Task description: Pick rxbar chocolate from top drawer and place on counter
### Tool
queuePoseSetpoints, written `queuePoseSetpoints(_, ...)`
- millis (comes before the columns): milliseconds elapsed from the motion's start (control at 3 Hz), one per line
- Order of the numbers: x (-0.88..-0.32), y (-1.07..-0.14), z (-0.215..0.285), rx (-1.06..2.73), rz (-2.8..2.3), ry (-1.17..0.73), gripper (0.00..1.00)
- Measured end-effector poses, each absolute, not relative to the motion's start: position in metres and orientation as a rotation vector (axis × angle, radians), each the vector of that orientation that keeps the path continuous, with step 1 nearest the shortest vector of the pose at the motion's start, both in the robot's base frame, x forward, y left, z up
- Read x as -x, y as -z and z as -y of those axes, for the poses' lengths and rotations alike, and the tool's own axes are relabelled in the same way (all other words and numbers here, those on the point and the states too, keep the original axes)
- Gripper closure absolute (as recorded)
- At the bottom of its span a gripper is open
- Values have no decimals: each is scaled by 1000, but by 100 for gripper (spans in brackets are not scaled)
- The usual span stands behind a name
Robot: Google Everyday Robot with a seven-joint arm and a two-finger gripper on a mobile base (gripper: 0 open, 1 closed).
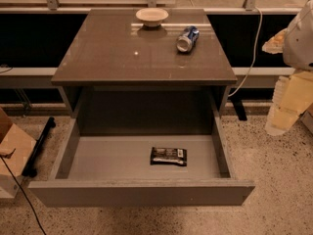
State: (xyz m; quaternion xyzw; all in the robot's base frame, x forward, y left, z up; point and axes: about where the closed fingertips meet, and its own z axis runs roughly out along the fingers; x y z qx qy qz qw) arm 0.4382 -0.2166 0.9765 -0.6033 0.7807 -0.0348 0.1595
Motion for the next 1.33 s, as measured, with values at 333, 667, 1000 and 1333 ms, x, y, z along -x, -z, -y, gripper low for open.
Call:
queuePoseSetpoints(333,-438,-977,217,1724,-2231,99,0)
queuePoseSetpoints(667,-442,-961,200,1728,-2191,31,0)
queuePoseSetpoints(1000,-449,-931,169,1765,-2140,-48,0)
queuePoseSetpoints(1333,-462,-883,133,1782,-2084,-154,0)
